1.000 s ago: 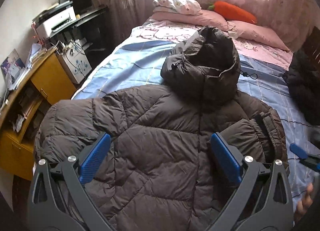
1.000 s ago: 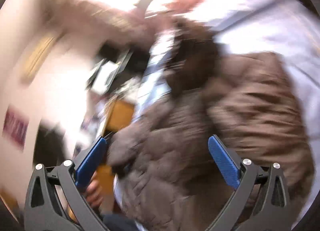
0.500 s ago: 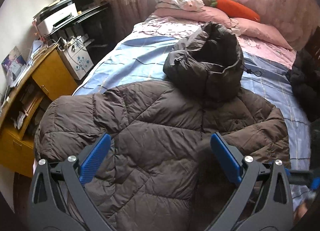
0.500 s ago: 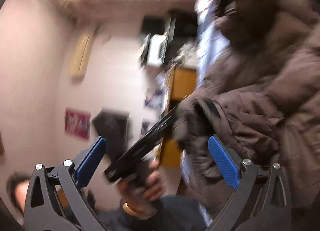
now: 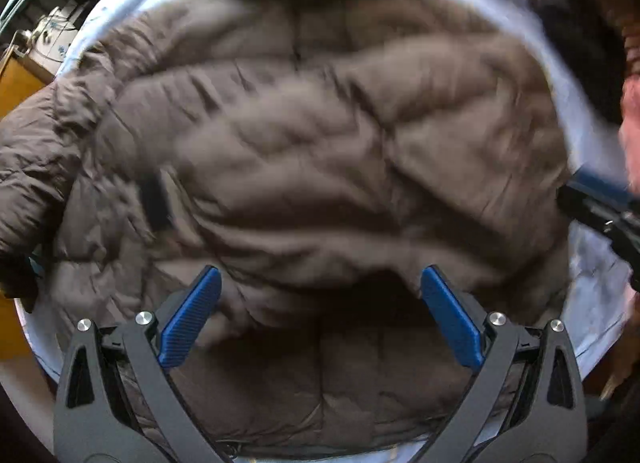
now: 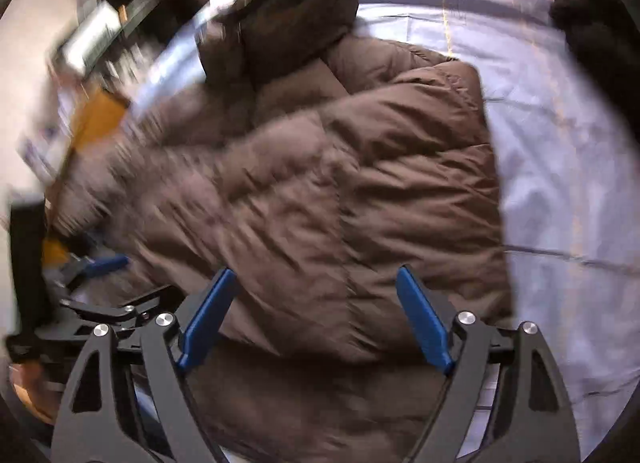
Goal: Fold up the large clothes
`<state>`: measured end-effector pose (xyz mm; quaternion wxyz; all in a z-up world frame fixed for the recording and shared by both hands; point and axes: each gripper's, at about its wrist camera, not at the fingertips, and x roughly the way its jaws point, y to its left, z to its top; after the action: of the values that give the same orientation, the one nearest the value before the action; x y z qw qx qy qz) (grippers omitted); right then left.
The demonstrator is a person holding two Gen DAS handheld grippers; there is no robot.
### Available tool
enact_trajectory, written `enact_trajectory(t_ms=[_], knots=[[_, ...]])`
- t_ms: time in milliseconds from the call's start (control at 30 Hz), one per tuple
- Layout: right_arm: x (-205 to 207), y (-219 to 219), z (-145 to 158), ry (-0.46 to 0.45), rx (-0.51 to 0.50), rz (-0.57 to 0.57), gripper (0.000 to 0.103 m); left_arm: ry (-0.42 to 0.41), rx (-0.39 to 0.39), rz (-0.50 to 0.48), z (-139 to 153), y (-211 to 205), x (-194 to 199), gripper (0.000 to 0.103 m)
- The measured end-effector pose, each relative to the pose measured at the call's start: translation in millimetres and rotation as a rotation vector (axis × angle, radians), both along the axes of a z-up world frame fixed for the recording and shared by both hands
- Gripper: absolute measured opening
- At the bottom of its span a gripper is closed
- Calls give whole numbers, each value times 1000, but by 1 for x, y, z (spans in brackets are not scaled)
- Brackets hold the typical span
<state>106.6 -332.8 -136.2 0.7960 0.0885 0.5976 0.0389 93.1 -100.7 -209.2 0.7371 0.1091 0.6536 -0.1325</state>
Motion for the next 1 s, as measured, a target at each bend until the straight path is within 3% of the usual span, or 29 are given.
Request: enact_trajectory(t_ms=[133, 233, 367, 467, 533, 667, 733, 767, 833, 867, 933, 1000], knots=[[-13, 11, -14, 99, -25, 81, 84, -50, 190, -46, -36, -8, 6, 101], [-10, 17, -32, 132, -74, 108, 84, -96, 227, 0, -47, -8, 31, 101], [-5, 12, -53, 146, -90, 75, 84, -276, 321, -50, -38, -19, 56, 101], [-8, 2, -56, 177, -94, 52, 84, -288, 325, -11, -23, -13, 65, 101], [-13, -3, -34, 106, -42, 41, 84, -268, 277, 34, -9, -3, 65, 101], [-19, -3, 1, -78, -115, 24, 84, -337, 248, 48, 11, 6, 66, 101], [-15, -15, -7, -51, 13, -27, 84, -320, 228, 40, 10, 6, 68, 101], [-15, -29, -12, -21, 246, -66, 84, -277, 189, 43, 7, 6, 69, 101], [-7, -46, -21, -25, 613, -130, 84, -189, 71, 71, 5, 12, 72, 101], [-12, -59, -20, -65, 838, -164, 84, -131, -57, 101, 8, 19, 76, 101], [-18, -72, -11, -125, 1004, -182, 85, -108, -208, 172, 18, 32, 78, 101], [-23, -82, -2, -181, 1110, -179, 93, -175, -299, 251, 34, 46, 76, 101]])
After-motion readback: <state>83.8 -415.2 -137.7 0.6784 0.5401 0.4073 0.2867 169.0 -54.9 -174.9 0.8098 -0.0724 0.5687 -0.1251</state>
